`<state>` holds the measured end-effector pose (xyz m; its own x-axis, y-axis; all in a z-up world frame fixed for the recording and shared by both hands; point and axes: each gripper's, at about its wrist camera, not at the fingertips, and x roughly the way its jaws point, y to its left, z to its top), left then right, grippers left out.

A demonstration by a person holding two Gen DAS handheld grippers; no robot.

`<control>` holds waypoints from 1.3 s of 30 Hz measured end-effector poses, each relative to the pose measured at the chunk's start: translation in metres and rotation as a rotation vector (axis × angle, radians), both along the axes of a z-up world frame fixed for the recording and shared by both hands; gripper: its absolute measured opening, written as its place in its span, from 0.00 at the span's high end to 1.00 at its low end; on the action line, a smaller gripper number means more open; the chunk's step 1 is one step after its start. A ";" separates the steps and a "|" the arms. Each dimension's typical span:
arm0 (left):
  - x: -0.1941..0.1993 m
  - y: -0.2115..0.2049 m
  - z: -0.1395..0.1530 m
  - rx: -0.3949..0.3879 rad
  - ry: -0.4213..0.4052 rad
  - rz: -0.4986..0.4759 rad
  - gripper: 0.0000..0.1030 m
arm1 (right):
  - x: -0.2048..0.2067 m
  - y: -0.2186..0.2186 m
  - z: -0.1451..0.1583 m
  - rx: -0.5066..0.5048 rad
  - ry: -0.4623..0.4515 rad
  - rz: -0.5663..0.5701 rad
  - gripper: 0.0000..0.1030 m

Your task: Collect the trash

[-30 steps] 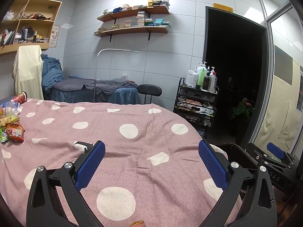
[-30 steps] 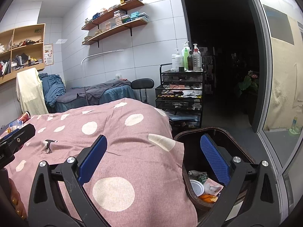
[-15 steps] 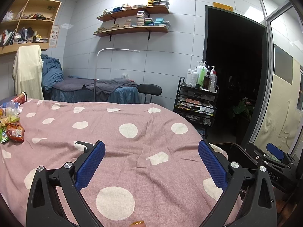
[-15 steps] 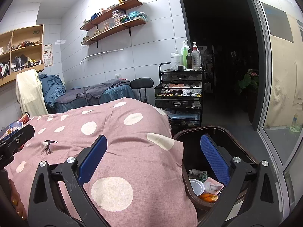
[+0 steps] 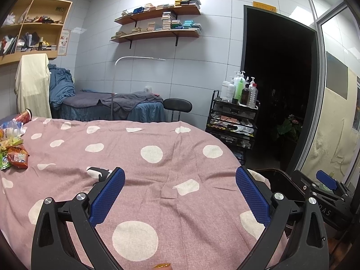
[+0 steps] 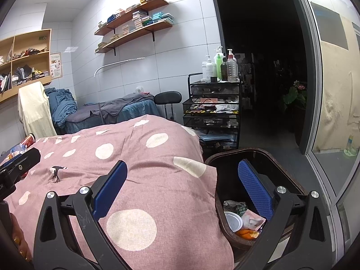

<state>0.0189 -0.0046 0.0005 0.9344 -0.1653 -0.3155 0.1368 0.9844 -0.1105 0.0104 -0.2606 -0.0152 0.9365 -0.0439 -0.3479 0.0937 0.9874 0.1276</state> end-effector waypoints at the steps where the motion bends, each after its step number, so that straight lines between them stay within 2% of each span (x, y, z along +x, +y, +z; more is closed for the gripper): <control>1: 0.000 0.000 0.000 0.004 -0.001 0.001 0.05 | 0.000 0.000 0.000 0.000 -0.001 0.000 0.05; 39: 0.003 -0.003 -0.003 0.028 0.011 -0.023 0.05 | 0.001 0.001 0.000 0.008 0.005 -0.004 0.05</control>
<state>0.0221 -0.0075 -0.0022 0.9271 -0.1776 -0.3302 0.1583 0.9837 -0.0848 0.0116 -0.2597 -0.0154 0.9344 -0.0449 -0.3534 0.0982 0.9860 0.1344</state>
